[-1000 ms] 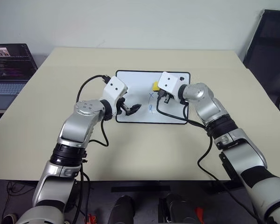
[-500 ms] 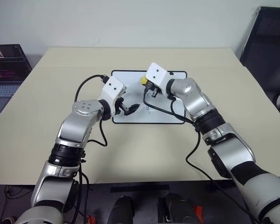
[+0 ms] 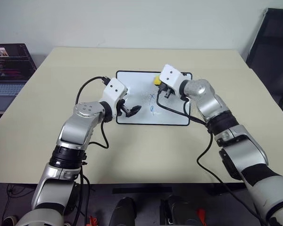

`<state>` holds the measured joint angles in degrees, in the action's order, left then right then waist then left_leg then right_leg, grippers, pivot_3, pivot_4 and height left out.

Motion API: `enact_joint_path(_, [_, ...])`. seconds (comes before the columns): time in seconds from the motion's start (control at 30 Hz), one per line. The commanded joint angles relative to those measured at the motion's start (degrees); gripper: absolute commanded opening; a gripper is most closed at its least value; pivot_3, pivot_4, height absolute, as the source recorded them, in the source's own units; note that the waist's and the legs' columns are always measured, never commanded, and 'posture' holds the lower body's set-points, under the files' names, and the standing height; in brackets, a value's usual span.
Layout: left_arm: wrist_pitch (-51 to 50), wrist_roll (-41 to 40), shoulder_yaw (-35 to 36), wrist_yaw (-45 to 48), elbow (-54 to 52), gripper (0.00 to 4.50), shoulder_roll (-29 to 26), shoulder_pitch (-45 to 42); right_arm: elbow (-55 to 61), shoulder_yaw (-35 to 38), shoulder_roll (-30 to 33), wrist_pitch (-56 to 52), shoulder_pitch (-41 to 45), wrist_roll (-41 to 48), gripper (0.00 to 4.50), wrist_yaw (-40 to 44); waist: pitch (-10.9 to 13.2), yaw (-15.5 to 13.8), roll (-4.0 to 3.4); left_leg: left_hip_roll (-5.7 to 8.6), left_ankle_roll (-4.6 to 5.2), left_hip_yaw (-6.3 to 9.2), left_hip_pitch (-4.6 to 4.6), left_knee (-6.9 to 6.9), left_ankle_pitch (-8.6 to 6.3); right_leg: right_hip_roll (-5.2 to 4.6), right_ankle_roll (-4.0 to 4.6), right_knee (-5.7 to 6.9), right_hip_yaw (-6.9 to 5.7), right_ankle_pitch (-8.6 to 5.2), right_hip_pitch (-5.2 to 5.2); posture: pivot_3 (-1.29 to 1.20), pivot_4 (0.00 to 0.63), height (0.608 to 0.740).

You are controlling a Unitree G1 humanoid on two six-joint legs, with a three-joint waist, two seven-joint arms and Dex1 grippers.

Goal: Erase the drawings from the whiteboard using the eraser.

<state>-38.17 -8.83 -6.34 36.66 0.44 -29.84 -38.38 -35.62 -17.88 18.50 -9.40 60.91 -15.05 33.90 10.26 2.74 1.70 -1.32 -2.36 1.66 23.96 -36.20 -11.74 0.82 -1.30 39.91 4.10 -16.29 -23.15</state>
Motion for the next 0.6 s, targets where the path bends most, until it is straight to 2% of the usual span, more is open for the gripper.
enact_joint_path(0.03, [1.28, -0.04, 1.06, -0.01, -0.84, 4.5, 0.02, -1.13, 2.71, 0.6, 2.47, -3.81, -2.92, -1.1, 1.01, 0.71, 0.0, 0.0, 0.0, 0.0, 0.0, -0.01, -0.01, -0.01, 0.0, 0.0, 0.0, 0.01, 0.0, 0.0, 0.0, 0.0, 0.15, 0.74])
enact_joint_path(0.13, [1.39, -0.01, 1.01, 0.13, -0.63, 4.5, 0.06, -1.2, 6.31, 1.85, 1.86, -5.26, -4.0, 0.56, 1.01, 0.7, 0.0, 0.04, 0.0, -0.01, -0.01, -0.01, -0.02, -0.05, 0.01, 0.01, 0.0, 0.02, 0.0, 0.0, 0.01, 0.0, 0.15, 0.74])
enact_joint_path(0.37, [1.47, -0.61, 3.18, -1.07, -0.91, 4.5, -0.02, -0.64, 21.18, 11.36, -3.56, -14.81, -6.88, 12.76, 1.01, 1.39, 0.01, 0.19, -0.01, -0.05, -0.01, 0.01, 0.06, 0.0, 0.0, 0.01, 0.01, 0.0, 0.0, 0.0, -0.06, 0.0, 0.15, 0.74])
enact_joint_path(0.5, [0.32, -3.59, 6.94, -0.81, -3.16, 4.5, -0.41, 1.68, 33.58, 16.59, -4.86, -21.41, -13.56, 20.69, 1.01, 1.34, 0.01, 0.12, -0.01, -0.08, -0.01, 0.04, 0.13, 0.11, 0.0, -0.04, 0.01, -0.09, -0.03, 0.0, -0.12, 0.0, 0.15, 0.74])
enact_joint_path(0.6, [1.34, -5.82, 9.63, 0.6, -6.14, 4.5, -1.51, 5.58, 44.4, 17.55, -3.3, -25.32, -22.59, 24.55, 1.01, 2.34, 0.0, 0.08, 0.0, -0.09, -0.01, 0.06, 0.15, 0.13, 0.0, -0.06, 0.02, -0.17, -0.04, -0.01, -0.09, 0.0, 0.15, 0.74])
